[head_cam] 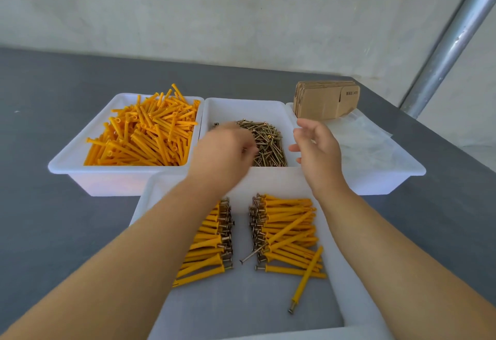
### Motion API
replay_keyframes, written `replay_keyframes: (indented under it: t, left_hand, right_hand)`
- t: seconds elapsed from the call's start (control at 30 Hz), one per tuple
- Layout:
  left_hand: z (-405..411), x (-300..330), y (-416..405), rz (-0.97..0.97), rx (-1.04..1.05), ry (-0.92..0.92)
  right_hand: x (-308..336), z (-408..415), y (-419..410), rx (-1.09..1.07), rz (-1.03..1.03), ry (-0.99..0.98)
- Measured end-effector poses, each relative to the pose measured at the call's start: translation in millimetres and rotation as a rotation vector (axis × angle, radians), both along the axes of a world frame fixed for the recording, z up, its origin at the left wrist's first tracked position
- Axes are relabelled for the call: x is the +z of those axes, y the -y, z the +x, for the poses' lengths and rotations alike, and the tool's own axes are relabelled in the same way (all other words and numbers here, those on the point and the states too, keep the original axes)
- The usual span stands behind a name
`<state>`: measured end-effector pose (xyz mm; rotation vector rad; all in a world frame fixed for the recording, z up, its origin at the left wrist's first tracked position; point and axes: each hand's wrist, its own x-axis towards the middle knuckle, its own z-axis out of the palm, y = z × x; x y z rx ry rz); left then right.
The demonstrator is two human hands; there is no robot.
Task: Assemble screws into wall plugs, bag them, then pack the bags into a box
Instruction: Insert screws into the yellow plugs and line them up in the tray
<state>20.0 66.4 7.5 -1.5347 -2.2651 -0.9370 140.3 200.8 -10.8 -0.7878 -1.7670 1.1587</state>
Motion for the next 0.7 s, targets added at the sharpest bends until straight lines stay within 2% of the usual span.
replay_keyframes:
  t: [0.07,0.13,0.2,0.27,0.33,0.4,0.57,0.7]
  left_hand:
    - [-27.7,1.1,11.1,0.046,0.213,0.022]
    - [-53.0,-2.0,22.2,0.001,0.424,0.079]
    - [-70.1,-4.9,29.8,-0.142,0.625,0.186]
    - [-78.4,-6.0,32.4,-0.341,0.768,0.328]
    - [-80.1,-9.3,30.3,-0.57,0.799,0.423]
    - [-81.1,-14.2,28.1,-0.721,0.763,0.426]
    - [-85.5,-14.5,27.2,-0.794,0.764,0.448]
    - [-88.4,-15.2,29.5,-0.742,0.798,0.438]
  right_hand:
    - [-3.0,-3.6,0.2,0.021,0.034,0.046]
    - [-5.0,-8.3,0.1,0.035,0.086,0.111]
    - [-5.3,-15.0,-0.6,0.06,0.147,0.228]
    - [-4.2,-23.2,-1.9,0.115,0.221,0.44]
    - [0.6,-33.1,-3.5,0.192,0.296,0.717]
    - [9.4,-47.3,-4.1,0.295,0.325,0.974]
    - [24.3,-81.1,-15.4,0.563,0.426,1.619]
    - [20.6,-89.9,-19.9,0.673,0.52,1.807]
